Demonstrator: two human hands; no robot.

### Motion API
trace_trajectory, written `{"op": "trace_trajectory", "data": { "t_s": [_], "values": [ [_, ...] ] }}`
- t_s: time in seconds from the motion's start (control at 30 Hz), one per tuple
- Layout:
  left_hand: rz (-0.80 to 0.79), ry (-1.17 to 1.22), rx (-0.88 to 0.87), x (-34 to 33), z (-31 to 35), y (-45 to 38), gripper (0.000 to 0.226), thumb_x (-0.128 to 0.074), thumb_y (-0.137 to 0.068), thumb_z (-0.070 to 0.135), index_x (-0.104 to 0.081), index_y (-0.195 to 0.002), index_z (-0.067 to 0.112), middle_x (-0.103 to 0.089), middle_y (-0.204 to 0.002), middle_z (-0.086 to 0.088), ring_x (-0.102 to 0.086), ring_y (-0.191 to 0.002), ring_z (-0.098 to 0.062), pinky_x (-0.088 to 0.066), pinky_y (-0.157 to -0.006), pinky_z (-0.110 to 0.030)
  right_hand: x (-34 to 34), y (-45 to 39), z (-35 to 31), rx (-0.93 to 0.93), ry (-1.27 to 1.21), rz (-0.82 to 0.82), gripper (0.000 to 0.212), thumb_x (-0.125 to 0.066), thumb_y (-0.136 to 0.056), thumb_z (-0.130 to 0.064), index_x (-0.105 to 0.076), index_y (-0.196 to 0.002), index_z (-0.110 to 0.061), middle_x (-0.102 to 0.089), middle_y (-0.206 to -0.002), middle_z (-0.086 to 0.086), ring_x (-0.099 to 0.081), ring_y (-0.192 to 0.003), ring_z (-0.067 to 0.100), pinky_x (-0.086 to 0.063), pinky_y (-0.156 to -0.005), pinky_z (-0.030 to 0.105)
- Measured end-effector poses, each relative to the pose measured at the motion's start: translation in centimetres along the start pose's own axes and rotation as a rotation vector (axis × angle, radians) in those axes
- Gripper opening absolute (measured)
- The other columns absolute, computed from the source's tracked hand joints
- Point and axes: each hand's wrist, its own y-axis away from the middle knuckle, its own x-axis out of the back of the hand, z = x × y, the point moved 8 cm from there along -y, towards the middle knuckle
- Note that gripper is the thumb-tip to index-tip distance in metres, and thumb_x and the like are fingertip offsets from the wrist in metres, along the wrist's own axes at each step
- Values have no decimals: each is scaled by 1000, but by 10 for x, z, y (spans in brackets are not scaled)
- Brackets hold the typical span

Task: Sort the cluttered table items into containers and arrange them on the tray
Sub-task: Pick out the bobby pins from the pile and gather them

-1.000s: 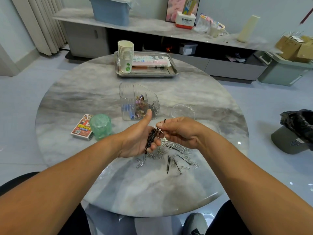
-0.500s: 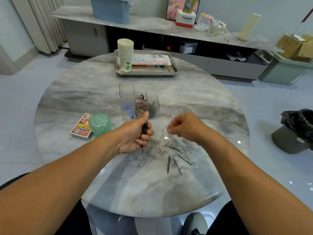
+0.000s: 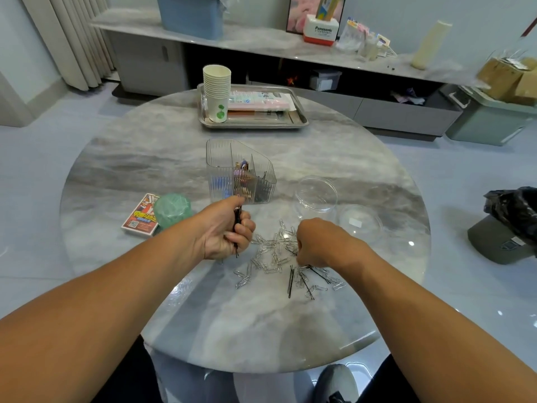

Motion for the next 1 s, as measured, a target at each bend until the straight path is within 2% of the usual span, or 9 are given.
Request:
{"op": "trace_trajectory", "data": {
  "t_s": [0.13, 0.27, 0.33, 0.43, 0.6, 0.7, 0.77, 0.83, 1.0],
  "values": [
    [47, 83, 4, 6, 1, 2, 31, -37, -99, 25, -41, -70, 17, -29, -56, 5, -32, -38, -8, -24, -32, -13, 5, 6, 4, -24, 10, -28, 25, -63, -73, -10, -43, -61, -15, -46, -61, 0, -44, -52, 19, -35, -50, 25],
    [70, 129, -25, 9, 4, 4, 25, -34, -97, 17, -40, -73, 15, -28, -55, 4, -33, -41, -9, -32, -36, -14, 21, 10, 16, -58, -49, -39, 7, -66, -75, -14, -64, -81, -11, -68, -81, 3, -68, -77, 23, -55, -62, 33],
    [79, 129, -43, 9, 5, 3, 23, -33, -97, 15, -41, -76, 15, -30, -56, 3, -34, -41, -9, -31, -35, -14, 23, 12, 23, -73, -130, -73, 11, -67, -76, -10, -69, -85, -6, -74, -79, 5, -70, -72, 19, -59, -69, 34],
    [102, 81, -53, 10, 6, 2, 27, -33, -105, 22, -44, -81, 14, -39, -56, 0, -39, -40, -9, -29, -33, -14, 24, 19, 30, -108, -191, -119, 12, -68, -79, -8, -75, -87, -3, -77, -78, 8, -62, -59, 15, -55, -61, 28],
    [116, 4, -52, 9, 3, 4, 37, -49, -104, 44, -47, -85, 13, -44, -60, -2, -43, -44, -9, -33, -32, -16, 29, 24, 42, -167, -245, -101, 3, -67, -82, -1, -69, -82, -3, -77, -89, 16, -69, -67, 21, -53, -57, 23],
    [106, -16, -56, 6, 1, 5, 33, -57, -102, 37, -48, -83, 12, -46, -62, -4, -46, -44, -9, -36, -33, -16, 16, 28, 35, -156, -352, -202, 13, -78, -82, 4, -67, -87, -2, -76, -94, 22, -76, -86, 30, -64, -75, 36],
    [99, -1, -66, 5, 0, 6, 31, -57, -102, 34, -49, -86, 8, -51, -65, -8, -51, -45, -12, -44, -36, -18, 2, 29, 28, -135, -282, -255, 15, -80, -80, 2, -71, -92, 5, -77, -93, 21, -76, -89, 31, -63, -81, 42],
    [91, 9, -83, 2, 1, 7, 33, -56, -103, 34, -52, -91, 4, -55, -72, -13, -60, -50, -19, -54, -42, -25, -7, 28, 23, -101, -144, -239, 18, -81, -77, -1, -75, -93, 4, -77, -87, 16, -77, -81, 25, -64, -79, 39],
    [40, 58, -78, -4, -2, 9, 49, -49, -105, 43, -54, -112, -5, -58, -90, -21, -71, -83, -39, -64, -61, -46, -7, 22, 15, -32, 56, -87, 13, -74, -70, -2, -62, -69, -8, -66, -68, 7, -72, -71, 26, -62, -65, 35]
  ]
}}
